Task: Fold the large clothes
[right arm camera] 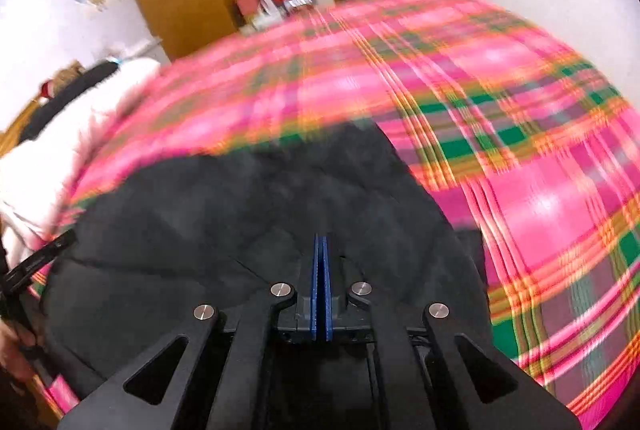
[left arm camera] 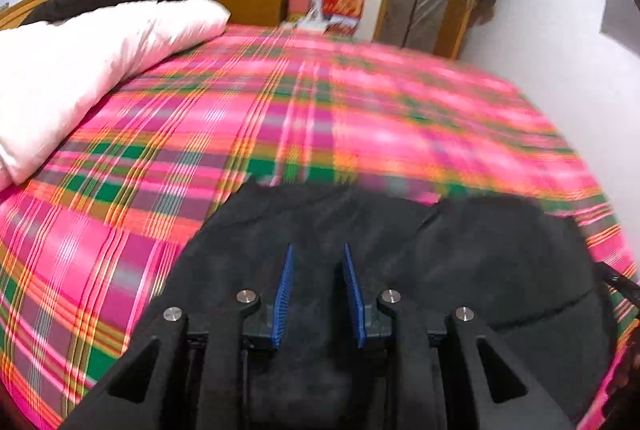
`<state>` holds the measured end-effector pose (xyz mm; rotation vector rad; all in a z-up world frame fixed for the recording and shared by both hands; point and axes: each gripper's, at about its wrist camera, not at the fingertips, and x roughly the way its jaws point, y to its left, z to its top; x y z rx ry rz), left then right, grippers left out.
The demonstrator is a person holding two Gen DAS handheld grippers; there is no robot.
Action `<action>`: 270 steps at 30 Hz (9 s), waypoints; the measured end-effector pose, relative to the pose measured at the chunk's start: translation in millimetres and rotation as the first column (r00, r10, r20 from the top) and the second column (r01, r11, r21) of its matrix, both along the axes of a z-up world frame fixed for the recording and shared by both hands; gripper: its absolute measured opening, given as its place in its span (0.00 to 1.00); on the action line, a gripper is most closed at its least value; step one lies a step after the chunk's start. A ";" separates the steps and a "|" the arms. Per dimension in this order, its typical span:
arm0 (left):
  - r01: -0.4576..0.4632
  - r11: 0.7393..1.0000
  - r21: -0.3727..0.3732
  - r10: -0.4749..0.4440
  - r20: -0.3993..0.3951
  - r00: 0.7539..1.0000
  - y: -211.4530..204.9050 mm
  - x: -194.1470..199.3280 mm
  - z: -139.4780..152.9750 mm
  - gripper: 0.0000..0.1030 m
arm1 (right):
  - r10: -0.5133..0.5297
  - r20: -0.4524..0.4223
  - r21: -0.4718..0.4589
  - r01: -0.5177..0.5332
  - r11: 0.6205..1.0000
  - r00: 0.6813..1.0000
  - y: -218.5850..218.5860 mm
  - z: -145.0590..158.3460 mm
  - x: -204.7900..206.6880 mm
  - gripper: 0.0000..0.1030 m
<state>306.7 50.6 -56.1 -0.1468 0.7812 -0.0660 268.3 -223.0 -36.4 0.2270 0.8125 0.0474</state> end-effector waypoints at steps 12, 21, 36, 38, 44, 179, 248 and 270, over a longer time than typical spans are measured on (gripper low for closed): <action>0.054 0.999 -0.005 -0.054 -0.115 0.992 -7.9 32.5 -37.9 0.42 | 0.066 -0.135 0.015 -0.064 0.998 0.989 28.8 -62.4 72.8 0.15; 0.037 0.999 0.022 -0.035 -0.085 0.996 -13.1 18.8 -18.4 0.41 | 0.044 -0.097 -0.003 -0.045 0.999 0.994 27.2 -24.2 45.1 0.18; 0.118 0.993 0.003 -0.117 -0.095 0.989 -44.9 -10.5 -20.0 0.42 | -0.002 -0.051 -0.079 -0.002 0.997 0.999 5.1 -41.9 -9.9 0.51; 0.119 0.993 0.012 -0.117 -0.096 0.988 -46.0 -8.9 -22.2 0.42 | 0.000 -0.046 -0.080 -0.004 0.997 0.999 4.0 -44.1 -9.3 0.51; 0.123 0.992 0.027 -0.120 -0.094 0.988 -49.7 -9.4 -24.2 0.42 | 0.003 -0.026 -0.073 -0.005 0.997 1.000 1.5 -47.5 -12.9 0.51; -0.052 0.931 -0.361 -0.023 -0.201 0.979 78.7 -31.8 -63.7 0.25 | 0.060 -0.206 0.385 0.025 0.922 0.977 -100.4 -69.6 -52.8 0.26; -0.304 0.889 -0.343 0.278 -0.124 0.953 315.7 -31.2 -56.4 0.47 | 0.162 -0.205 0.376 -0.075 0.924 0.965 70.7 -67.3 27.4 0.54; -0.246 0.954 -0.173 0.239 -0.059 0.969 255.7 -82.8 -7.6 0.44 | 0.220 -0.158 0.116 -0.203 0.972 0.963 111.4 -21.9 -14.2 0.46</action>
